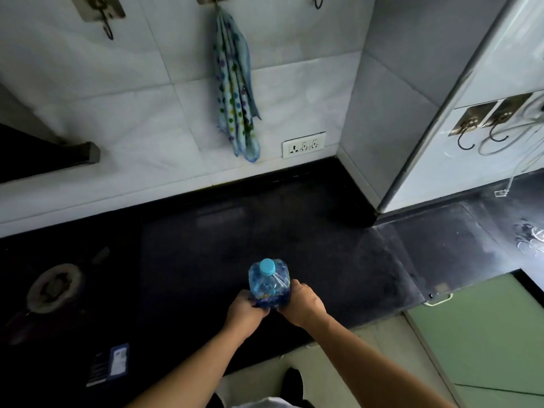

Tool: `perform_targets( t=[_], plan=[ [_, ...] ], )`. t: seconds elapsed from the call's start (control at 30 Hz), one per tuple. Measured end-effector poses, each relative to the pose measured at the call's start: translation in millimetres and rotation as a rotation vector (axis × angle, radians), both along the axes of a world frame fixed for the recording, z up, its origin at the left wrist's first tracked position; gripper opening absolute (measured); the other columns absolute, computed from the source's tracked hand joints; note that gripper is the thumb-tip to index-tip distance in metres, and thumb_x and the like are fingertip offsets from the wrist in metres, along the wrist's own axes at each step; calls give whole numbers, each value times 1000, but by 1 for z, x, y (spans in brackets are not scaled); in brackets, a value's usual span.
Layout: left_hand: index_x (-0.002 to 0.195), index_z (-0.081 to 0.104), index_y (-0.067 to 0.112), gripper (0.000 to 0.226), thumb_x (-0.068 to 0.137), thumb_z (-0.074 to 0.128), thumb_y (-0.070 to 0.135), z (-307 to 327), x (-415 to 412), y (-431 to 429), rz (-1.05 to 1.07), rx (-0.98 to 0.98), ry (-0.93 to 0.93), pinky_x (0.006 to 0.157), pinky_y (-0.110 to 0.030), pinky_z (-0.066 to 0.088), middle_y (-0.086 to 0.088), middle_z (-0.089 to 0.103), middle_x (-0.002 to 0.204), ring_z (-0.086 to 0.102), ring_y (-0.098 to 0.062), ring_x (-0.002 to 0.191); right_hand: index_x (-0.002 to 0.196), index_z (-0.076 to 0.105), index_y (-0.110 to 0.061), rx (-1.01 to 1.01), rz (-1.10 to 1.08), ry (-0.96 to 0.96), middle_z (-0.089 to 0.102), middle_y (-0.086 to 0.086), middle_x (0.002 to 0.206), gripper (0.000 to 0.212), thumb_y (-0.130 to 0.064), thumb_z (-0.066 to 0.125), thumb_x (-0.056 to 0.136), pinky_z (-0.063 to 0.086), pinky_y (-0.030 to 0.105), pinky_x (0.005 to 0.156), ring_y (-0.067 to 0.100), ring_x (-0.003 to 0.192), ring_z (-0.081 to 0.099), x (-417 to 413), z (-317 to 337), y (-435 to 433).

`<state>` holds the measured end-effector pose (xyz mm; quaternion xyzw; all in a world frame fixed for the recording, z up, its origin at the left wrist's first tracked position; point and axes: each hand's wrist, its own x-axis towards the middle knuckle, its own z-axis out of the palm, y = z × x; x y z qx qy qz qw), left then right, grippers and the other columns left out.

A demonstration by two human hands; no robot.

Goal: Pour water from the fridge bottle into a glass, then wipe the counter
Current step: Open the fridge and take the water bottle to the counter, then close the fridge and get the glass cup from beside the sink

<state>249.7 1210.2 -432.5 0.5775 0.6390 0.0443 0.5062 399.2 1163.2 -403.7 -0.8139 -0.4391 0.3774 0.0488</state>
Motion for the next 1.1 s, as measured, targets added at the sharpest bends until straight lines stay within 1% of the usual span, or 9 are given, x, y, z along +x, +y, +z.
perform_targets(
  t=[0.07,0.17,0.27,0.37,0.47,0.6,0.73,0.93,1.1],
  plan=[
    [100,58,25,32,77,80,29,7,-1,-2,-52,41,52,84,-31,55,7,69,98,67,-14,95,122,57,-18,-86,58,-67,66,3,119,41,-35,63,86,56,35,85,24,107,66,-3,7,-2],
    [105,58,22,31,82,73,36,21,-7,-6,-215,109,187,75,-27,52,5,67,101,65,-15,91,123,62,-19,-200,209,-203,67,2,119,37,-24,61,86,53,32,80,23,109,66,-12,23,-8],
    [115,57,23,42,82,70,45,47,-19,-11,-418,218,374,94,-38,51,2,64,119,62,-22,112,127,59,-17,-205,311,-309,65,3,125,39,-21,58,89,51,33,86,24,114,64,-28,44,-14],
    [124,52,25,48,85,66,49,75,-48,-17,-575,330,547,110,-46,36,-1,58,130,52,-26,124,132,54,-13,-146,386,-361,63,5,129,40,-21,55,93,51,34,89,26,116,63,-57,69,-21],
    [134,46,25,54,88,64,47,104,-96,-23,-601,379,631,119,-53,22,-3,53,136,45,-28,131,133,53,-13,-84,482,-403,61,8,131,40,-21,55,93,52,37,90,28,117,63,-99,94,-23],
    [136,44,23,59,87,63,52,139,-189,-36,-513,355,703,113,-51,29,-6,52,139,45,-31,131,124,59,-20,23,594,-376,63,6,125,36,-24,60,89,52,39,88,30,114,63,-182,127,-20],
    [136,45,23,64,84,63,56,170,-287,-62,-338,301,695,107,-47,36,-7,53,137,47,-32,129,120,57,-21,159,739,-338,64,4,118,31,-27,60,90,50,36,78,29,107,64,-273,152,-19],
    [129,48,19,54,86,62,50,207,-437,-117,-6,240,694,98,-41,42,-8,57,130,53,-31,121,113,55,-21,350,1015,-217,64,4,112,31,-34,65,87,54,39,88,29,107,63,-431,184,-32],
    [134,45,22,60,86,61,54,221,-525,-157,253,169,701,98,-40,42,-7,55,131,53,-29,121,123,54,-22,487,1269,-156,60,3,117,37,-40,62,92,48,37,92,26,117,51,-532,207,-37]
  ],
)
